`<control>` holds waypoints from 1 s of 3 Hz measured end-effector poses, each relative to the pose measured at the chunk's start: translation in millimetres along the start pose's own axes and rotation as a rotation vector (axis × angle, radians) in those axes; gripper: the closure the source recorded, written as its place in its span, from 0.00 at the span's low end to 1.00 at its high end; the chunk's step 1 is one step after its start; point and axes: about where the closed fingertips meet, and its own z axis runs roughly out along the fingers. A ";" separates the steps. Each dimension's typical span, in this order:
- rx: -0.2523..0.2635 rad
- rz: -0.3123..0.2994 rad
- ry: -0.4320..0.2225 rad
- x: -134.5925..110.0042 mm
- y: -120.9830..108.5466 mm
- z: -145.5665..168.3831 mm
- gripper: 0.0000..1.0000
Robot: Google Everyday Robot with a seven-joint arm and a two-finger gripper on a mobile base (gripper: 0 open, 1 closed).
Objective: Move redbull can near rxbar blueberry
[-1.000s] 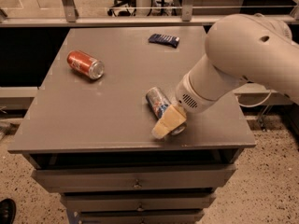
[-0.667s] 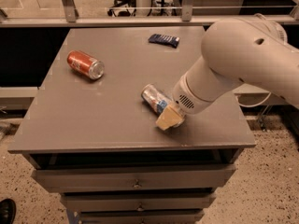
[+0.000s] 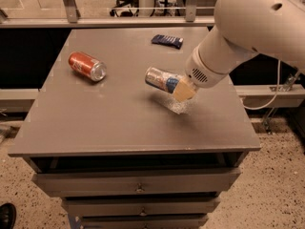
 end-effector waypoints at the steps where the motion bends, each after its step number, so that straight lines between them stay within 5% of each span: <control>1: 0.001 0.001 -0.003 0.0 2.6 -1.2 1.00; 3: 0.041 0.021 -0.083 -10.8 -51.5 9.2 1.00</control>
Offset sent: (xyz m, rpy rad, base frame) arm 0.0469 -0.0203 0.0081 0.0634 -0.1186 -0.0438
